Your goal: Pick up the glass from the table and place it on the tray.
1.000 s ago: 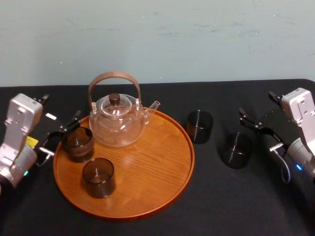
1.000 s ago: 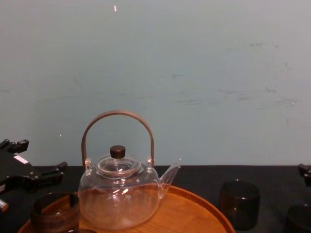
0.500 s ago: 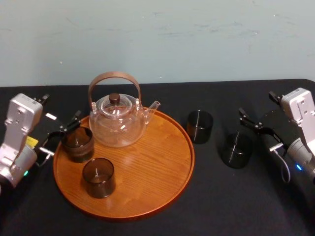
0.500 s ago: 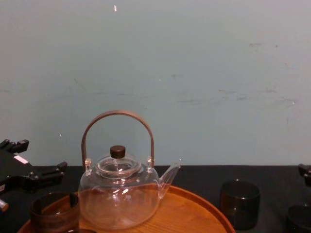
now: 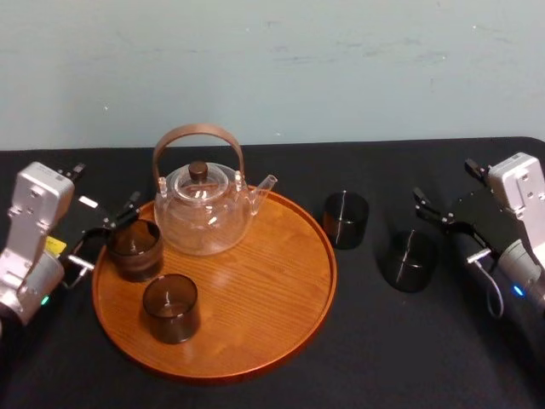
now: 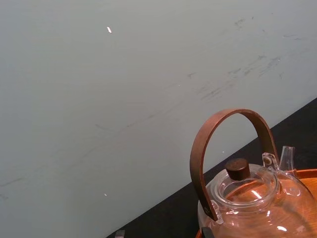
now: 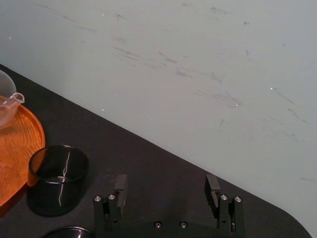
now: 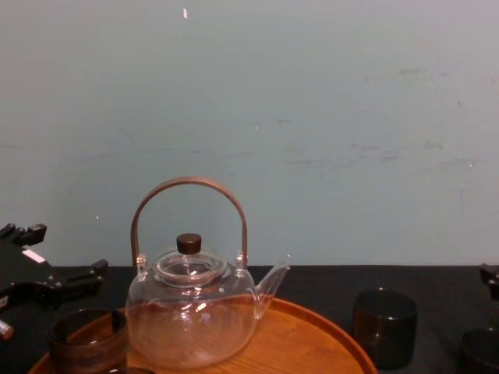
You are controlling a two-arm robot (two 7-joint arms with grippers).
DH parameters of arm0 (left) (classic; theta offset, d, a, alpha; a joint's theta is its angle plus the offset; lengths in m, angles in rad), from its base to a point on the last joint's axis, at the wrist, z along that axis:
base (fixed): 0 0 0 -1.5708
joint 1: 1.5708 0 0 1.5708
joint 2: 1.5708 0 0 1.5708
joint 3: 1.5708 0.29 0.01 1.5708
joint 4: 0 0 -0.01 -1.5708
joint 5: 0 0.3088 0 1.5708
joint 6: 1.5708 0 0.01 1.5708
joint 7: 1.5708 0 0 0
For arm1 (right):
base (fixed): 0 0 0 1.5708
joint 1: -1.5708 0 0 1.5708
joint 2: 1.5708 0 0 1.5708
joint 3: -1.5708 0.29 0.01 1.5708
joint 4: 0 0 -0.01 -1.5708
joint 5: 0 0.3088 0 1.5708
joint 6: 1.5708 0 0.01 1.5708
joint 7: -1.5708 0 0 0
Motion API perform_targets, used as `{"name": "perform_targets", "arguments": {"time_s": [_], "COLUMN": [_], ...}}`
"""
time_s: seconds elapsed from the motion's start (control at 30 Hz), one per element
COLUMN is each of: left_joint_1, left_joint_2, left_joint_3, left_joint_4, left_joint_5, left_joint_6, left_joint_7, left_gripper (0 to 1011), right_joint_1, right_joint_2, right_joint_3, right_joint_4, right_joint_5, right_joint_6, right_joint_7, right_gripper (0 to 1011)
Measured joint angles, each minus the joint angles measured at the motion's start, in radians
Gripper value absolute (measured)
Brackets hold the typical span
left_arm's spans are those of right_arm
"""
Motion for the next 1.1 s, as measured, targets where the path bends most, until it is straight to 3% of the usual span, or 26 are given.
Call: {"name": "perform_targets", "arguments": {"time_s": [0.37, 1.1], "left_joint_1": [0.0, 0.0], "left_joint_2": [0.0, 0.0], "left_joint_3": [0.0, 0.0], "left_joint_4": [0.0, 0.0], "left_joint_5": [0.0, 0.0], "left_joint_6": [0.0, 0.0], "left_joint_7": [0.0, 0.0], "left_gripper": [1001, 1001], "right_joint_1": [-0.039, -0.183], "right_joint_2": [0.019, 0.058], "right_joint_3": [0.033, 0.086], "right_joint_4": [-0.055, -0.213], "right_joint_5": [0.019, 0.025], "right_joint_6": [0.014, 0.07], "right_joint_7": [0.057, 0.118], "right_gripper": [1002, 1002]}}
